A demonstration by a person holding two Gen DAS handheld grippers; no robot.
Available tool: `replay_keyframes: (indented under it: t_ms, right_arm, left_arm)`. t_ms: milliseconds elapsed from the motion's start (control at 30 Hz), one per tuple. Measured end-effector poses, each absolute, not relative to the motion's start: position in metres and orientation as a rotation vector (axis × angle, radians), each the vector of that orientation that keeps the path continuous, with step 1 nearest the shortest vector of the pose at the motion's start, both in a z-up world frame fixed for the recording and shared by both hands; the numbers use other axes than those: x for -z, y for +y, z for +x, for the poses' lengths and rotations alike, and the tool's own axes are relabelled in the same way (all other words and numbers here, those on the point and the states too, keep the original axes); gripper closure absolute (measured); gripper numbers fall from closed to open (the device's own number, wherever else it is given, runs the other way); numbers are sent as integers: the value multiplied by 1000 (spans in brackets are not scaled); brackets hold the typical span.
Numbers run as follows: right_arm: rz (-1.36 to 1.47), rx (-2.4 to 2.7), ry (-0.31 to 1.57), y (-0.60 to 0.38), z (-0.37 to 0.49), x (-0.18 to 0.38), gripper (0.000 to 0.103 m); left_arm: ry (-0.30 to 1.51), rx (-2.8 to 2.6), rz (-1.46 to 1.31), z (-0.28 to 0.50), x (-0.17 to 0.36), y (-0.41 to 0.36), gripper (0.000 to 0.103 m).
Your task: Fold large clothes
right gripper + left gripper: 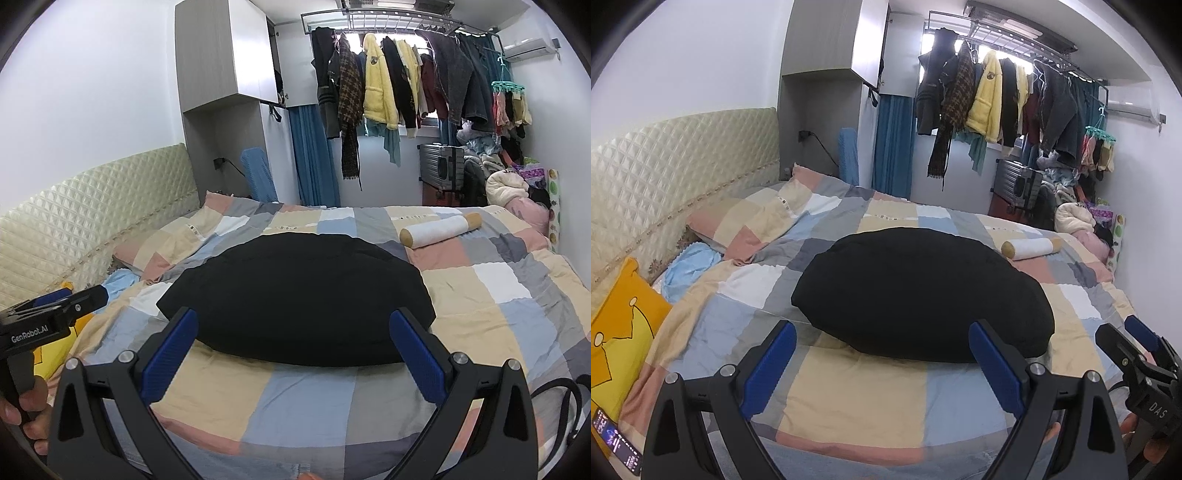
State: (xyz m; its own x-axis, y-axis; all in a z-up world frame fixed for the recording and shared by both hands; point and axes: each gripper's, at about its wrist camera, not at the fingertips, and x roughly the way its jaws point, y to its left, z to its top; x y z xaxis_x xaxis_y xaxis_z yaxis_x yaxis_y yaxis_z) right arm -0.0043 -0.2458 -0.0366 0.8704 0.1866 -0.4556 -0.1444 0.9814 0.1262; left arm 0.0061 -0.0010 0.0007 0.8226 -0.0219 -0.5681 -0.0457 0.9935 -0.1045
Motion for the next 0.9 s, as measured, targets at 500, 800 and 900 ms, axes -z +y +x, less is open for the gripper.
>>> replay_keyframes:
  t_ms: [500, 800, 900]
  right_arm:
    - [84, -166, 487, -247, 1, 33, 0]
    - [83, -157, 486, -247, 1, 32, 0]
    - [82, -158, 485, -248, 1, 32, 0]
  left_arm:
    - [627, -2, -137, 9, 1, 1, 8]
    - [633, -7, -145, 9, 1, 4, 8]
    - [633, -12, -142, 9, 1, 5, 8]
